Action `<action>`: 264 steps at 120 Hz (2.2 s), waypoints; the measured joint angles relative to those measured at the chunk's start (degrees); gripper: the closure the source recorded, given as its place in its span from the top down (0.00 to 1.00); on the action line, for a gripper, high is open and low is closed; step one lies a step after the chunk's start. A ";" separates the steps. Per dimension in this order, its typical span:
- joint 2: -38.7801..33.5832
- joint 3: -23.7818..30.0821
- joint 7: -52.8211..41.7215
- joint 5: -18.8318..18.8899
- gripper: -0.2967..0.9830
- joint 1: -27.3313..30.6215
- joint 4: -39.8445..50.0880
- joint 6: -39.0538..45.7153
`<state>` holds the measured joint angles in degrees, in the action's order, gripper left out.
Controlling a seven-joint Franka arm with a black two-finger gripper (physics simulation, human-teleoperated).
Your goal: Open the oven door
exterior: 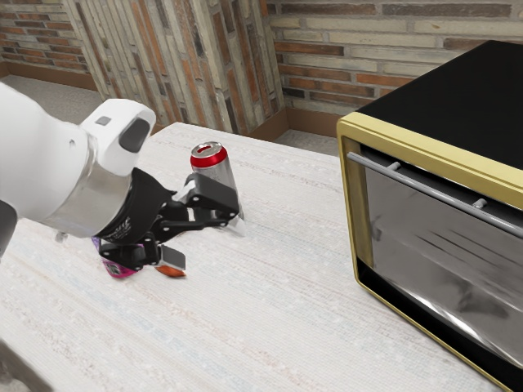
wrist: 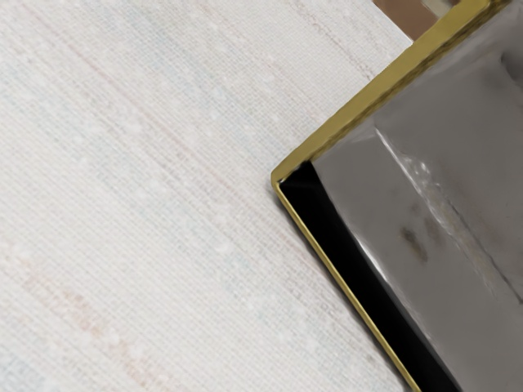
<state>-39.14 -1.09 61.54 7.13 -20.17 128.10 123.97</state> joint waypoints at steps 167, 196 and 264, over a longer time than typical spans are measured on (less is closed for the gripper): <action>26.89 1.00 49.48 4.28 0.77 0.20 -13.67 25.85; 29.38 1.00 50.55 3.92 0.77 0.92 -15.02 26.95; 32.39 1.00 50.69 2.68 0.77 2.05 -15.94 28.00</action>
<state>-6.75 -0.09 112.23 9.80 -18.13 112.16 151.97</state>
